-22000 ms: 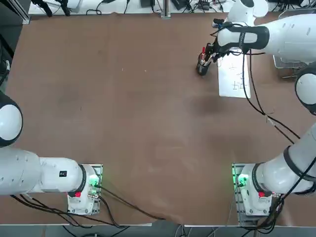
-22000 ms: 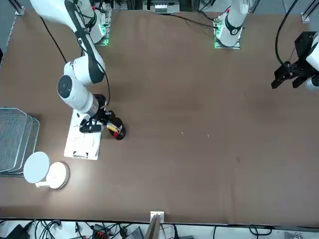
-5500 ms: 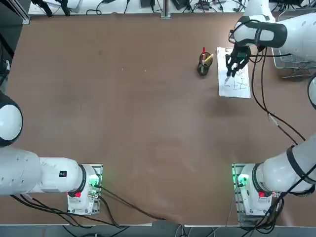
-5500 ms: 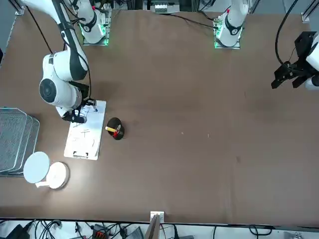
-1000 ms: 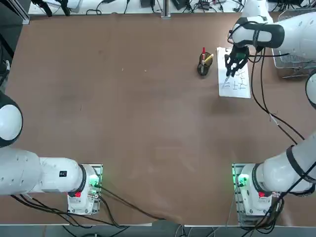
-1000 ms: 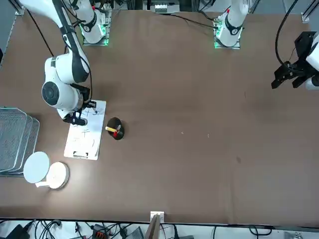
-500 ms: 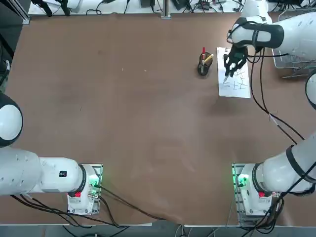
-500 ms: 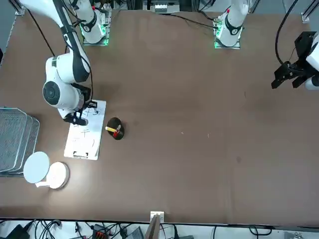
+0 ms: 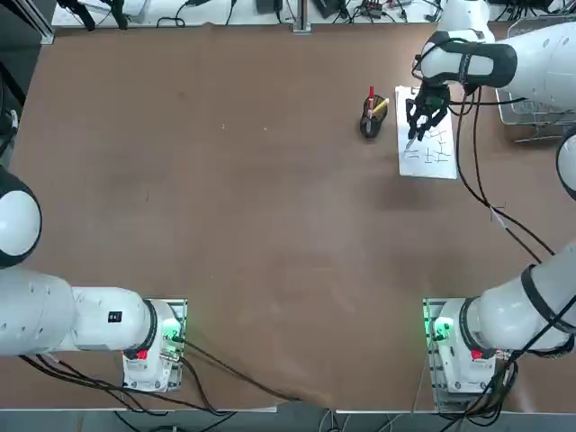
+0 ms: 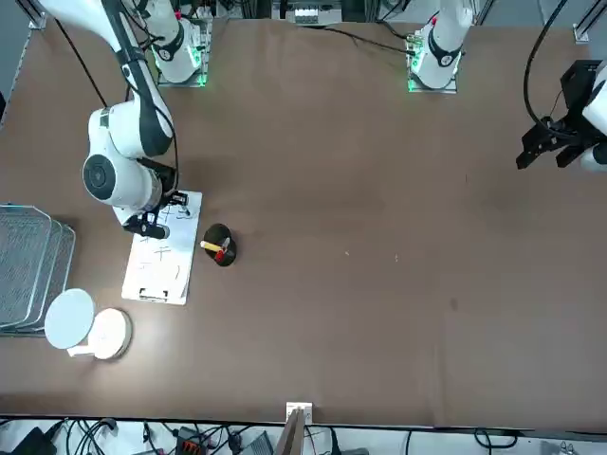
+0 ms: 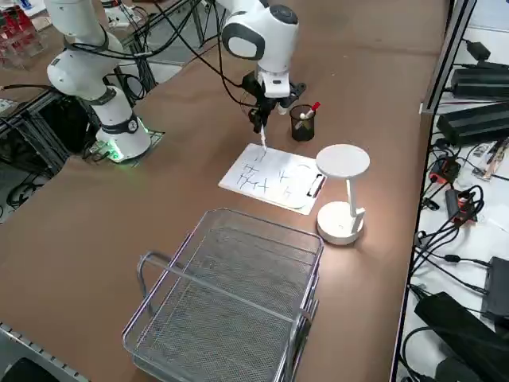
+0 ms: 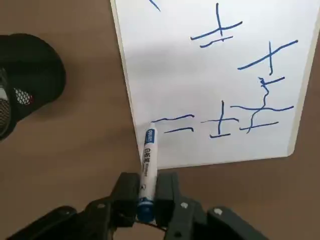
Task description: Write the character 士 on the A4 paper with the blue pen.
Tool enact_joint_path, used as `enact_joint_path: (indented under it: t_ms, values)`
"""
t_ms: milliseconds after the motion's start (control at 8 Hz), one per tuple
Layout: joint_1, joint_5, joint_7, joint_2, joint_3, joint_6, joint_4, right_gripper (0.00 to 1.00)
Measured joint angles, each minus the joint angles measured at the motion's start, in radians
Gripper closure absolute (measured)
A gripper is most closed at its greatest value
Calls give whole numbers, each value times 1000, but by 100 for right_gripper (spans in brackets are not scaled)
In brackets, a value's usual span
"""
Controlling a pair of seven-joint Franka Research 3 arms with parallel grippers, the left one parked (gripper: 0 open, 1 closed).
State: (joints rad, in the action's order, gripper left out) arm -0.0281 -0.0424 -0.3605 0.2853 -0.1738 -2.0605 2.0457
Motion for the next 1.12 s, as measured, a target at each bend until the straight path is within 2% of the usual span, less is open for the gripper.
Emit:
enact_joint_path:
  t_ms: [250,1125]
  values:
    - [0,7,8,-4,-9,6,-7,79]
    - [6,68,84,-22,-3,39,-20,79]
